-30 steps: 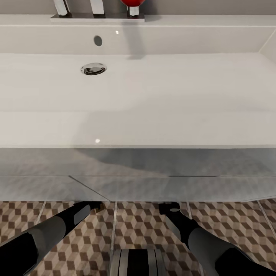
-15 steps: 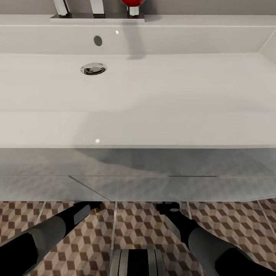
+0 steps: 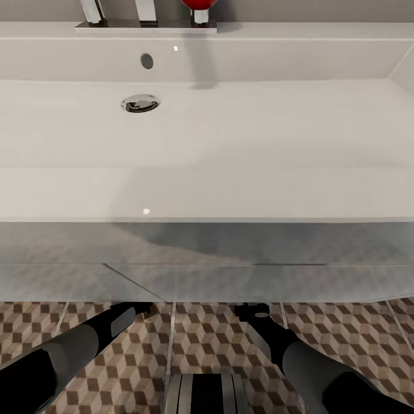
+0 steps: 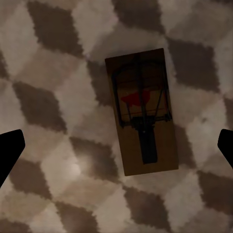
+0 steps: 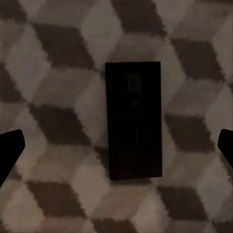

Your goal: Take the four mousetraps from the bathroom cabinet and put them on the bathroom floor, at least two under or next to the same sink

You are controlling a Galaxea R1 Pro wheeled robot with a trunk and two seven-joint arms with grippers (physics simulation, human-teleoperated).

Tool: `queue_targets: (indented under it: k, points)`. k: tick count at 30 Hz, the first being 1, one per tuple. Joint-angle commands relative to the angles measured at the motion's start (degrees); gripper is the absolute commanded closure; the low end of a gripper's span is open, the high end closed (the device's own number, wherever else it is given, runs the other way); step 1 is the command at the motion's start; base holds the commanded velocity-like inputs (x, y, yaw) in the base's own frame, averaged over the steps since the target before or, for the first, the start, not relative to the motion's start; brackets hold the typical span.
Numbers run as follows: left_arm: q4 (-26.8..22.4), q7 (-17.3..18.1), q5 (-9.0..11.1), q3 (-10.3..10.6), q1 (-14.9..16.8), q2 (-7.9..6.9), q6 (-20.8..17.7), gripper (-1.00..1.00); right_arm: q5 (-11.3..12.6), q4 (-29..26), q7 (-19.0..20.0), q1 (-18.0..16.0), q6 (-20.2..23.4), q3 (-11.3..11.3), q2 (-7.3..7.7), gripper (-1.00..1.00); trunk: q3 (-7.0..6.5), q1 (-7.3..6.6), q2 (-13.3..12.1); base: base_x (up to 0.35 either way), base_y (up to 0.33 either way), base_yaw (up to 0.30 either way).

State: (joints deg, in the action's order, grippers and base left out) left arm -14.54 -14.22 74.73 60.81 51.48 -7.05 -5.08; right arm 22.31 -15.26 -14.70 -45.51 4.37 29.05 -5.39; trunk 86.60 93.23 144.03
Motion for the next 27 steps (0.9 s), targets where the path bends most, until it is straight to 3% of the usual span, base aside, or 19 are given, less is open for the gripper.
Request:
queue_targets:
  k: [1, 27]
  points:
    - [-0.22, -0.46, 0.22, 0.35, 0.02, -0.07, -0.19, -1.00, 0.28, -0.12, -0.42, -0.02, 0.37, 0.48, 0.03, -1.00, 0.03, -0.01, 0.01, 0.000, 0.000, 0.000]
    - [-0.26, -0.46, 0.23, 0.35, 0.02, -0.07, -0.15, -1.00, 0.28, -0.22, -0.42, -0.02, -0.38, 0.48, 0.07, -1.00, 0.03, -0.01, 0.01, 0.000, 0.000, 0.000]
